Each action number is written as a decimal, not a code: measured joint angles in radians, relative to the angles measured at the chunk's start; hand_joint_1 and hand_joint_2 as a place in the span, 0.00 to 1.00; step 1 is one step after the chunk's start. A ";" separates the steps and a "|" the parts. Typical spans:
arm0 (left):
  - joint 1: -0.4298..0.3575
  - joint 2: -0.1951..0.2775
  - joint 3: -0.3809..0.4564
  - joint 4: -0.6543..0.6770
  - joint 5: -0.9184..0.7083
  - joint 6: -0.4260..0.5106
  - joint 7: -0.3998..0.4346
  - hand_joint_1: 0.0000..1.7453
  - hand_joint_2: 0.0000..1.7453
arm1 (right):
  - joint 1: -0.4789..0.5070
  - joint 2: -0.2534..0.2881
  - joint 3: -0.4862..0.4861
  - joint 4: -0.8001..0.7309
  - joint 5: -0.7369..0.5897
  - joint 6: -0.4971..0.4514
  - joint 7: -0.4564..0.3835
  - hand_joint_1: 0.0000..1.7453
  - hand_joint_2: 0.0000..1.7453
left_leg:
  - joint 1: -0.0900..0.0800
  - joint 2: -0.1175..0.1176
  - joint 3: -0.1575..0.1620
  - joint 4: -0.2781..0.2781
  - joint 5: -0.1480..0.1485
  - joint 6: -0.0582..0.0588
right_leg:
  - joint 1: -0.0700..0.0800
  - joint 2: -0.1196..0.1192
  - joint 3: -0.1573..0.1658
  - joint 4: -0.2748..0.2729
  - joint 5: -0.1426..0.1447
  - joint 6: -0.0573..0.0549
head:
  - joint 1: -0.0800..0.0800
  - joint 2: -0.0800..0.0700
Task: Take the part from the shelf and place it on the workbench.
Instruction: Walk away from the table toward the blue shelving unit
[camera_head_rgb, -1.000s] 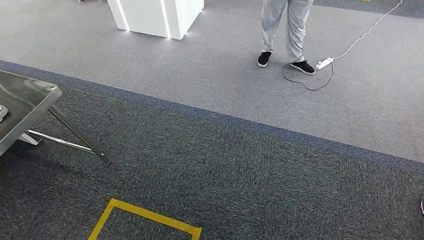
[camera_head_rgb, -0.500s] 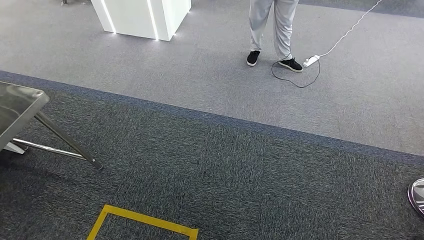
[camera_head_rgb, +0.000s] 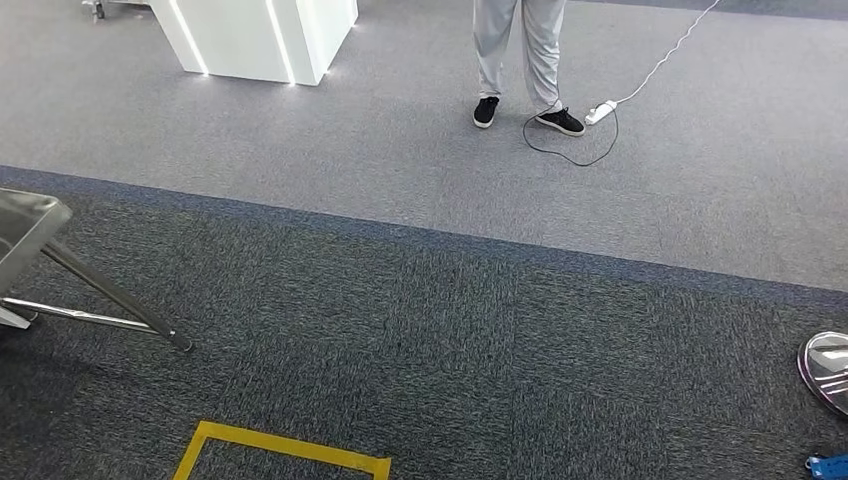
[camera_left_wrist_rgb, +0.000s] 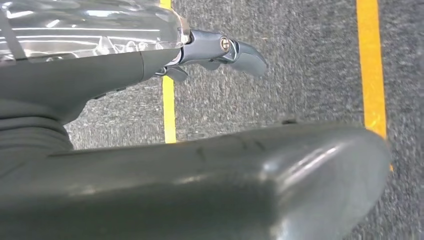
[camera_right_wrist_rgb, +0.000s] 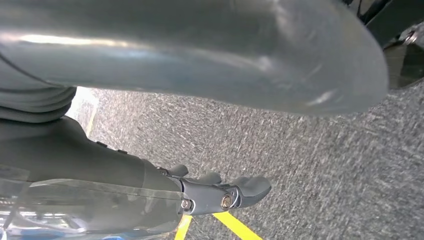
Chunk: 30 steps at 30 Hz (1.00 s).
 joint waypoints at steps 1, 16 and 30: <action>-0.001 0.000 0.000 0.000 -0.002 0.000 0.001 0.00 0.00 | -0.001 0.000 0.000 0.000 0.000 0.000 0.002 0.00 0.00 | 0.002 -0.005 -0.007 0.017 -0.013 -0.006 | -0.001 0.002 0.001 -0.003 0.002 -0.007 | 0.000 0.000; -0.011 0.001 -0.011 0.000 -0.021 -0.004 0.018 0.00 0.00 | -0.001 0.002 -0.003 0.000 -0.009 0.001 0.003 0.00 0.00 | 0.002 -0.051 -0.010 -0.010 0.023 0.023 | 0.005 0.052 -0.006 0.011 -0.004 0.009 | 0.000 0.000; -0.020 0.001 -0.030 -0.001 -0.033 -0.004 0.026 0.00 0.00 | -0.003 -0.001 -0.013 0.000 -0.017 -0.001 0.005 0.00 0.00 | 0.002 0.000 -0.014 0.002 0.014 -0.001 | -0.004 0.001 0.000 0.005 -0.004 0.005 | 0.000 0.000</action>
